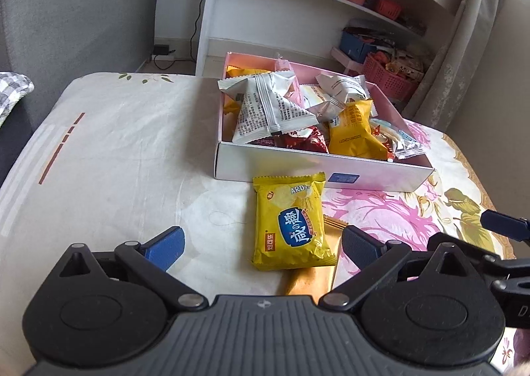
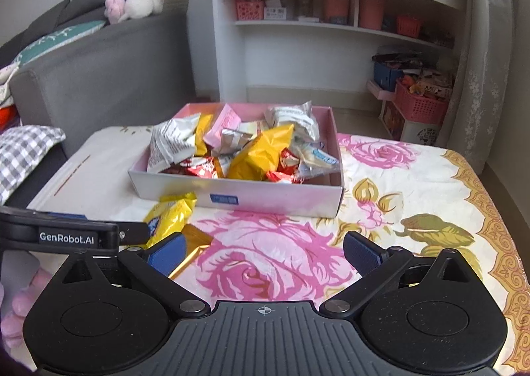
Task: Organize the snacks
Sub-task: 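Move both tools back over the remaining snacks, then grasp a yellow biscuit pack with the left gripper while the right gripper grasps a gold bar pack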
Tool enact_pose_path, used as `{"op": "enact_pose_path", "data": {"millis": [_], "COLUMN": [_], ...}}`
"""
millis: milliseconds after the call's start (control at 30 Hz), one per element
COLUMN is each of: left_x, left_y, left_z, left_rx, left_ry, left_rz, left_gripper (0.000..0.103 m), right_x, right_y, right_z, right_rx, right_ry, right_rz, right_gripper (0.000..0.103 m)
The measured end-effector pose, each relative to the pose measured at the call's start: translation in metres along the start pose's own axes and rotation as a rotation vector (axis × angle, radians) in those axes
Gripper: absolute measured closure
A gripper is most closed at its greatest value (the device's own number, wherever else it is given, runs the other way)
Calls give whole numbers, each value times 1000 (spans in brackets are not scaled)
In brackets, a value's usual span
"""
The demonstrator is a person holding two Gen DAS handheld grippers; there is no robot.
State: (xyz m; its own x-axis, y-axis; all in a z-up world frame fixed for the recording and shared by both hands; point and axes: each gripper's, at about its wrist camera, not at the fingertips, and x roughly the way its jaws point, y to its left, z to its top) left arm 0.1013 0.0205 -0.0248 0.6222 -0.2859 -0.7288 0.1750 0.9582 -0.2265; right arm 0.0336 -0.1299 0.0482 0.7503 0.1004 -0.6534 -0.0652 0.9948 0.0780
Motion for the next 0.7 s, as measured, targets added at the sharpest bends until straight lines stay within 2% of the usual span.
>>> {"op": "enact_pose_path", "data": {"millis": [233, 300, 400, 533, 700], "left_x": [16, 21, 24, 20, 10], "left_y": [-6, -8, -6, 0, 10], "left_z": [2, 1, -1, -3, -8], "left_rx": [-7, 5, 7, -7, 43], "left_ry": [16, 25, 32, 25, 15], "left_rz": [-75, -61, -13, 21, 75], "left_gripper": [25, 41, 55, 58, 58], "right_x": [14, 18, 23, 28, 33], "right_y": [4, 6, 9, 15, 26], "right_z": [-4, -5, -9, -12, -16], "right_rx": [-10, -20, -35, -57, -93], "right_ry": [49, 62, 80, 92, 98], "right_rz": [26, 32, 39, 44, 51], "right_gripper": [1, 1, 1, 1, 1]}}
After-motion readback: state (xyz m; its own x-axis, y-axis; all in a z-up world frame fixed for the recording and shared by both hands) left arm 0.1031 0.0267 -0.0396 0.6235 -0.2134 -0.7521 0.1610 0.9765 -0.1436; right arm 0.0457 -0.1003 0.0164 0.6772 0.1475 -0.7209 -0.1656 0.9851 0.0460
